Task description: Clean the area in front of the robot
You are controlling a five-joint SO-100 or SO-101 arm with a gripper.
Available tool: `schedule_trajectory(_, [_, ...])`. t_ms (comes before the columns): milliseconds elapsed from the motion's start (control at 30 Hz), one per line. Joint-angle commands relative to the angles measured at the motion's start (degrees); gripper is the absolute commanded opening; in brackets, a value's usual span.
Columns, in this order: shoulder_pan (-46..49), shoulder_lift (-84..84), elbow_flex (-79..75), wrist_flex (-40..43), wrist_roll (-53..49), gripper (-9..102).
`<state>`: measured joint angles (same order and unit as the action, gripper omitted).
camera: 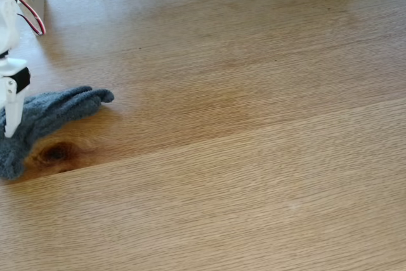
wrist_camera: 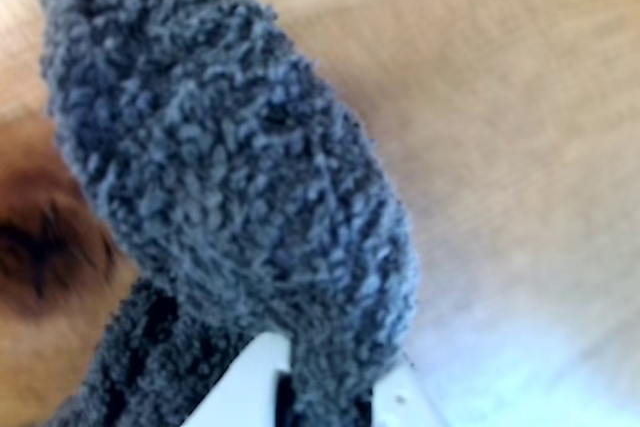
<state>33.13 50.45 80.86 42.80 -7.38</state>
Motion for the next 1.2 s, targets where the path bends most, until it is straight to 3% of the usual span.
schedule_trajectory(0, [-1.1,15.3,-0.7,6.9,-2.5,0])
schedule_trajectory(167, [-7.4,28.8,-0.7,24.7,-11.8,0])
schedule_trajectory(300, [-8.2,36.3,-0.7,31.7,-18.1,0])
schedule_trajectory(500, [-0.4,39.7,-0.7,39.3,-32.5,0])
schedule_trajectory(700, [11.6,38.7,0.4,44.6,-36.7,0])
schedule_trajectory(833, [18.7,35.4,11.2,35.0,-30.9,0])
schedule_trajectory(1067, [22.7,35.0,40.6,-1.7,-27.2,1])
schedule_trajectory(1133, [22.0,36.2,45.3,-7.7,-26.7,23])
schedule_trajectory(1167, [21.5,36.7,46.7,-9.6,-26.4,27])
